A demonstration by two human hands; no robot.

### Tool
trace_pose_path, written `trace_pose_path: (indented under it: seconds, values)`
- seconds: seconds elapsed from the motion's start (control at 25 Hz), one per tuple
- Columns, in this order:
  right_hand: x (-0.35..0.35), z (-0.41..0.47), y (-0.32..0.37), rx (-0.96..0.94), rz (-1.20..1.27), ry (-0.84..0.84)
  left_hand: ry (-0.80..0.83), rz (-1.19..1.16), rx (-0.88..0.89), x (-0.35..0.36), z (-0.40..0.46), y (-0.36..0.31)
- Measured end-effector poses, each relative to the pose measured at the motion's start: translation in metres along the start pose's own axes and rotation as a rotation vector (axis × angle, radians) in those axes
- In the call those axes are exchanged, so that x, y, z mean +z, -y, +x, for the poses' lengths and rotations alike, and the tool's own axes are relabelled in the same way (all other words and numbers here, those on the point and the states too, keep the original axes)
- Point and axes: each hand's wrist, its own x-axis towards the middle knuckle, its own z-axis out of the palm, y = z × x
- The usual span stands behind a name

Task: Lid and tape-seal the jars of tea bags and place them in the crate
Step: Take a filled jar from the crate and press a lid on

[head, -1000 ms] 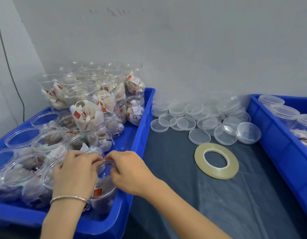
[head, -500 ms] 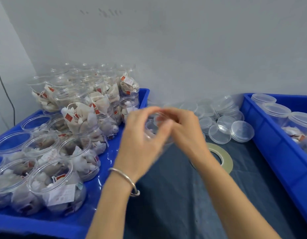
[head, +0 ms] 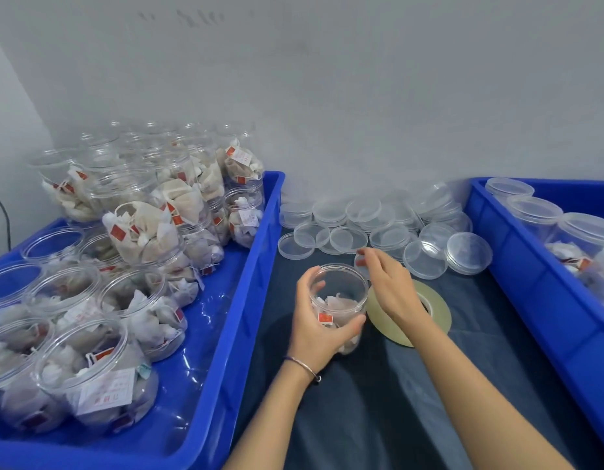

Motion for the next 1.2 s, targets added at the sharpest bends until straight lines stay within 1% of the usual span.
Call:
trace_pose_path:
  seconds: [0.04,0.12,0.2,0.28,0.4,0.56,0.6,0.64,0.72,0.76,0.8,0.84,0.88,0.92,0.96,1.0,1.04,1.08,1.12,1.16,1.2]
  values:
    - [0.001,0.007,-0.011,0.025,-0.185,0.005,0.007,-0.018,0.007,-0.001,0.001,0.002]
    - [0.006,0.014,-0.032,0.104,-0.536,0.137,0.019,-0.041,0.010,0.000,0.002,0.004]
    - [0.010,0.018,-0.044,0.175,-0.726,0.244,0.021,-0.051,0.014,0.002,0.004,0.006]
    - [0.009,0.020,-0.049,0.154,-0.842,0.241,0.021,-0.057,0.010,0.004,0.007,0.007]
    - [0.000,0.014,-0.056,0.110,-0.907,0.103,0.029,-0.061,-0.001,0.013,0.014,0.005]
    - [-0.036,0.001,-0.066,0.179,-1.009,0.034,0.024,-0.097,-0.018,0.022,0.020,0.004]
    - [-0.045,0.000,-0.063,0.157,-0.919,-0.015,0.027,-0.110,-0.020,0.023,0.021,0.004]
    - [-0.053,0.000,-0.055,0.112,-0.718,-0.099,0.037,-0.118,-0.023,0.024,0.022,0.005]
    - [-0.062,0.003,-0.033,0.040,-0.161,-0.322,0.072,-0.106,-0.027,0.027,0.024,0.004]
    - [-0.065,0.005,-0.020,0.058,0.083,-0.410,0.089,-0.103,-0.029,0.030,0.024,0.005]
    - [-0.068,0.006,-0.006,0.115,0.310,-0.448,0.104,-0.096,-0.030,0.033,0.024,0.006]
    - [-0.069,0.007,0.004,0.182,0.538,-0.430,0.108,-0.100,-0.030,0.036,0.023,0.004]
    - [-0.070,0.007,0.011,0.259,0.766,-0.366,0.115,-0.104,-0.028,0.037,0.022,0.003]
    - [-0.070,0.008,0.016,0.349,0.935,-0.271,0.130,-0.112,-0.024,0.038,0.022,0.003]
    - [-0.069,0.008,0.018,0.436,0.985,-0.159,0.132,-0.124,-0.027,0.039,0.022,0.003]
    - [-0.068,0.005,0.018,0.499,0.913,-0.061,0.141,-0.119,-0.019,0.039,0.023,0.003]
    - [-0.065,0.004,0.015,0.532,0.764,-0.001,0.149,-0.119,-0.010,0.039,0.023,0.003]
    - [-0.061,0.003,0.013,0.525,0.568,0.024,0.162,-0.118,-0.012,0.038,0.023,0.005]
    - [-0.058,0.002,0.011,0.475,0.356,0.011,0.176,-0.105,-0.024,0.038,0.023,0.008]
    - [-0.056,0.001,0.010,0.387,0.156,-0.040,0.178,-0.088,-0.036,0.039,0.022,0.011]
    - [-0.054,0.001,0.010,0.248,-0.022,-0.109,0.180,-0.083,-0.035,0.040,0.022,0.011]
